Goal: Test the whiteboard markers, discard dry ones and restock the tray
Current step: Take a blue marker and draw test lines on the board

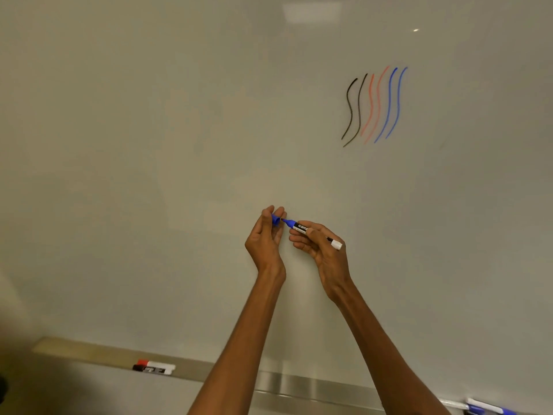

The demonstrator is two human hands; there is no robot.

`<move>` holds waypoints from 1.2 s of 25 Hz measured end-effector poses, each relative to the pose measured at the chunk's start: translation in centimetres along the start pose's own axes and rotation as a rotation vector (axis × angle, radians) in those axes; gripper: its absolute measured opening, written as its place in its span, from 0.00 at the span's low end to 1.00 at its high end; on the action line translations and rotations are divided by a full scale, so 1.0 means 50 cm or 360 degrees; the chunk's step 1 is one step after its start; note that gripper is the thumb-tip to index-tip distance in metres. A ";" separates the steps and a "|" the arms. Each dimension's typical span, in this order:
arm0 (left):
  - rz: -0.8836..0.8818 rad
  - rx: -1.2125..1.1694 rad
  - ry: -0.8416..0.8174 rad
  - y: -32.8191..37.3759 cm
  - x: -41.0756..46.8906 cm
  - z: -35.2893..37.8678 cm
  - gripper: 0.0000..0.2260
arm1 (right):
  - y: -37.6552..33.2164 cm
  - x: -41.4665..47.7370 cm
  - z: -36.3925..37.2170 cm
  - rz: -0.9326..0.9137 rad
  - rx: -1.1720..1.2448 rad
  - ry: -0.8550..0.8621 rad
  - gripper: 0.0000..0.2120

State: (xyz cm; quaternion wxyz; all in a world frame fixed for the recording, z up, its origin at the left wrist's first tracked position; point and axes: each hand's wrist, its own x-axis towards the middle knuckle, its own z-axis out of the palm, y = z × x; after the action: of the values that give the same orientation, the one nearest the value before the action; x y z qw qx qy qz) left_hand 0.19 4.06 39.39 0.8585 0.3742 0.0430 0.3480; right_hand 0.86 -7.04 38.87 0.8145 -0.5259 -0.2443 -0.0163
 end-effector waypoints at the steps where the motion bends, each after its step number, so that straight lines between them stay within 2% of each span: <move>1: -0.0018 -0.0019 0.0017 0.001 0.000 -0.011 0.14 | 0.011 -0.002 0.005 0.0017 -0.0019 -0.0005 0.10; 10: 0.0007 0.0061 0.0049 0.003 0.013 -0.088 0.16 | 0.079 -0.011 0.053 0.0081 -0.0073 -0.0062 0.09; 19: 0.0152 0.0202 0.0253 0.008 0.031 -0.162 0.13 | 0.163 -0.028 0.123 0.0058 -0.0042 0.0025 0.08; 30: 0.0111 0.0163 0.0386 0.027 0.037 -0.295 0.08 | 0.290 -0.068 0.206 0.0349 0.0198 -0.0002 0.11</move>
State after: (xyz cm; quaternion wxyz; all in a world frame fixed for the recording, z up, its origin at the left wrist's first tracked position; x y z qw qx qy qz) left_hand -4.10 14.91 30.05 0.8142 0.3739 0.1512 0.4176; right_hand -1.94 7.59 28.53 0.8423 -0.4980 -0.1862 0.0884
